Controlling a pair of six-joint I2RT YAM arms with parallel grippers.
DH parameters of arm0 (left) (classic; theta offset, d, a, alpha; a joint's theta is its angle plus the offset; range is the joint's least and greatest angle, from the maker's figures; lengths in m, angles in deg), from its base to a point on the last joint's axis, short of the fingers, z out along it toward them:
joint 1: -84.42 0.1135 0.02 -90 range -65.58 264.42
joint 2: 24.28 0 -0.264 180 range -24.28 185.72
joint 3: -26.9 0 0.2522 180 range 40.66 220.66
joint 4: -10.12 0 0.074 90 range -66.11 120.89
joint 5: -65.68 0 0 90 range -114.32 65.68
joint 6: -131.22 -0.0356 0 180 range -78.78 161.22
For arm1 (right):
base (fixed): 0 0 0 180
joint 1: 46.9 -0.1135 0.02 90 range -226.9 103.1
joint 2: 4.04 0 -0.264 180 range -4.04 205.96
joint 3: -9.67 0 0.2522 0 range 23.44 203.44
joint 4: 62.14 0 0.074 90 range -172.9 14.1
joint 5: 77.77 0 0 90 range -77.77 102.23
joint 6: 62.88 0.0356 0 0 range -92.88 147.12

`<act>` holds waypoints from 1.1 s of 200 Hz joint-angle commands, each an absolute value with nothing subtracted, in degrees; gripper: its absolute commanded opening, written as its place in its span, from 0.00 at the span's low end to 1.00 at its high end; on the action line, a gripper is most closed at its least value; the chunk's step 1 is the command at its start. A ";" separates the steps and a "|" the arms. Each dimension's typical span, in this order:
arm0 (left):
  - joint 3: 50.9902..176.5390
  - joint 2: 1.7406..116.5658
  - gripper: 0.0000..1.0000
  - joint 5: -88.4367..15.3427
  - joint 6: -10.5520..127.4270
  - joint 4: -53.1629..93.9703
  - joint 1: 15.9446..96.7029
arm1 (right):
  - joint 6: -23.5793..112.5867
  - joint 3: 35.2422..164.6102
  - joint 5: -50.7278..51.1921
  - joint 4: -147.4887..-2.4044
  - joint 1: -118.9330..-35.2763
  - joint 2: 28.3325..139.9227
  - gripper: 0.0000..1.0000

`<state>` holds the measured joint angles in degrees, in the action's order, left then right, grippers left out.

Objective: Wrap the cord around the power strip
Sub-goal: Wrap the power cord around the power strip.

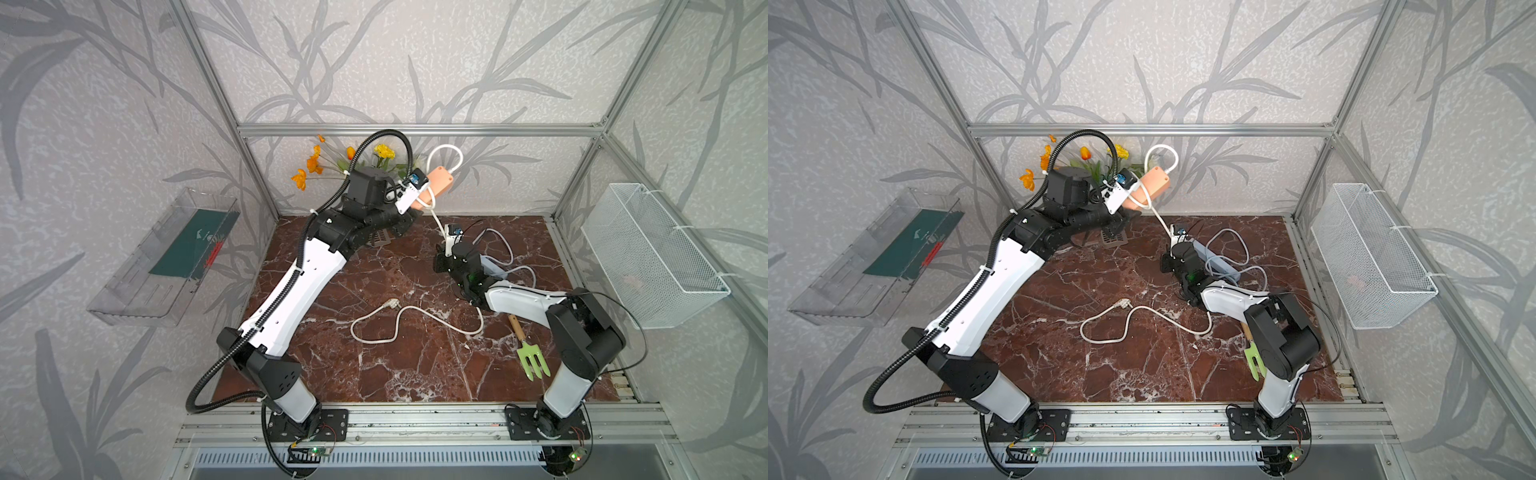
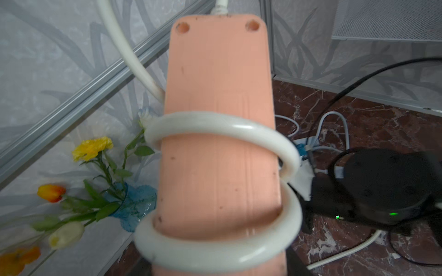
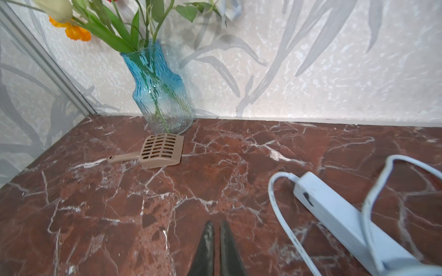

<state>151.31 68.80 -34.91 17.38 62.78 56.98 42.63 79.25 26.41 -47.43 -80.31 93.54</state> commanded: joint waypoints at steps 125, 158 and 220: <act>131.15 67.94 0.00 -32.11 -13.09 68.37 54.70 | -18.91 99.50 23.69 -64.04 -90.09 67.18 0.00; 126.29 63.04 0.00 -34.72 -14.51 68.16 48.56 | -17.47 110.49 19.51 -67.29 -84.96 74.88 0.00; 127.08 58.73 0.00 -42.41 -11.86 71.75 45.96 | -5.81 125.52 8.05 -76.72 -73.32 86.00 0.00</act>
<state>127.68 58.70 -32.79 -6.68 58.78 49.22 -14.86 116.54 12.07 -84.83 -78.80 83.60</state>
